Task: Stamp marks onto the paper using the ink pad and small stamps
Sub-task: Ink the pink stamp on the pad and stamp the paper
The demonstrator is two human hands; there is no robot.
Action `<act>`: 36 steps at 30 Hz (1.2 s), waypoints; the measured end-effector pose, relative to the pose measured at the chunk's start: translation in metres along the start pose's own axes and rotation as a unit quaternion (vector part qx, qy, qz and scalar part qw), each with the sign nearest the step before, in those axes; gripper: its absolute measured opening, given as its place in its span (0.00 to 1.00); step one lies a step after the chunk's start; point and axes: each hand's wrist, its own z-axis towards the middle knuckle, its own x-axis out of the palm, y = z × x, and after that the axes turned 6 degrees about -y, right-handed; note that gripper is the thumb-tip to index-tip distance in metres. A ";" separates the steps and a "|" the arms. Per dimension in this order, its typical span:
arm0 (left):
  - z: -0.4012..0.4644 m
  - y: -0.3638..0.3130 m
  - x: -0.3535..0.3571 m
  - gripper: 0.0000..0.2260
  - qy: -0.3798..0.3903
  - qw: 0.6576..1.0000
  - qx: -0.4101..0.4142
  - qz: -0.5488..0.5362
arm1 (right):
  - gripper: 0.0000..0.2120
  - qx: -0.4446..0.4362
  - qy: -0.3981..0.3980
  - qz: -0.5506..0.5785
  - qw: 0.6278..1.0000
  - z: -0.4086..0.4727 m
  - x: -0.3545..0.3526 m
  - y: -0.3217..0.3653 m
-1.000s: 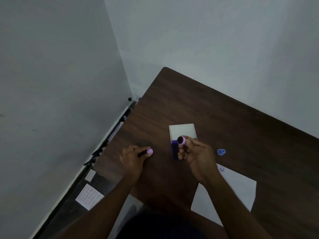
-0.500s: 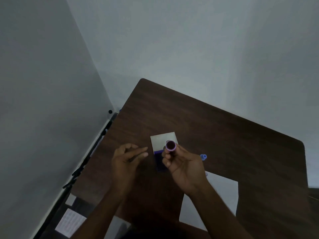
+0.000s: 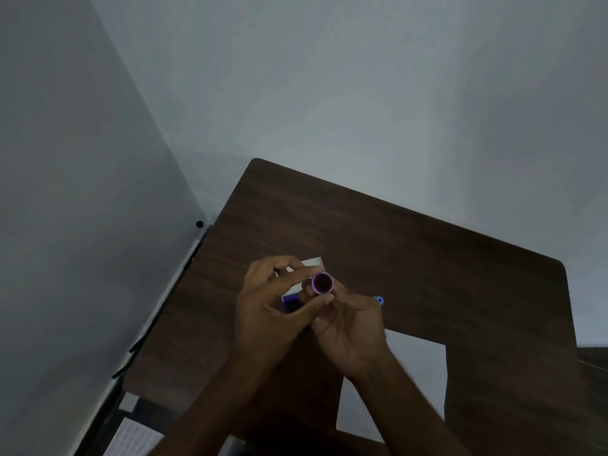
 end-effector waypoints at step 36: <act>-0.028 0.107 0.055 0.23 0.172 0.969 -0.137 0.115 | 0.11 -0.076 -0.080 -0.884 0.454 0.083 -0.074 0.015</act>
